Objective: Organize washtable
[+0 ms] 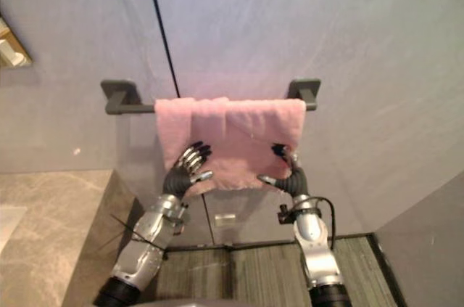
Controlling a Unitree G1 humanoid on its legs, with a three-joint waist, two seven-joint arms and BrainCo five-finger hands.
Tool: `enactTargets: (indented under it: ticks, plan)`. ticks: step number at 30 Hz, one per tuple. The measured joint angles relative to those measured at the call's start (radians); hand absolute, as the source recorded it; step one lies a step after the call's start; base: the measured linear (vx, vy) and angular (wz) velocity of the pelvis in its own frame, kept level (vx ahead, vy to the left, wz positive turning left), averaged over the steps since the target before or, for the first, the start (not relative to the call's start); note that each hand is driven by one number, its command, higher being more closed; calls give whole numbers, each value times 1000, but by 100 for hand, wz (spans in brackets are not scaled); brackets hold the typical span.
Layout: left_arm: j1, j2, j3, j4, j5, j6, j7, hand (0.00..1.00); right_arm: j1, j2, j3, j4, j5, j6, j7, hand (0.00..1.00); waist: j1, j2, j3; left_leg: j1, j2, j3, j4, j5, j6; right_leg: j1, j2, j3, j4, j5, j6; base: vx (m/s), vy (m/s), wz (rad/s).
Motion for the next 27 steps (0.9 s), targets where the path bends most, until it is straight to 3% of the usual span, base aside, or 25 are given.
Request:
enactTargets:
  ticks: [11,21,27]
  plan:
    - [128,-47,138,2,76,0,14,0,100,65,-126,0,-22,8,-56,0,1,-13,10,12,-2,-9,-7,0,0,14,-2,-11,8,-2,1,0,0,2]
    - [280,-90,180,3,98,-1,12,0,239,116,-120,-1,-73,20,-58,0,11,-14,13,9,-4,-9,-6,-1,-1,-2,-12,-22,45,-23,4,2,-6,3]
    - [300,-110,179,217,194,5,0,0,280,123,-73,164,-117,37,-23,0,30,-11,12,23,-2,-2,-6,-1,-2,1,-15,-25,55,-33,2,-13,-6,1]
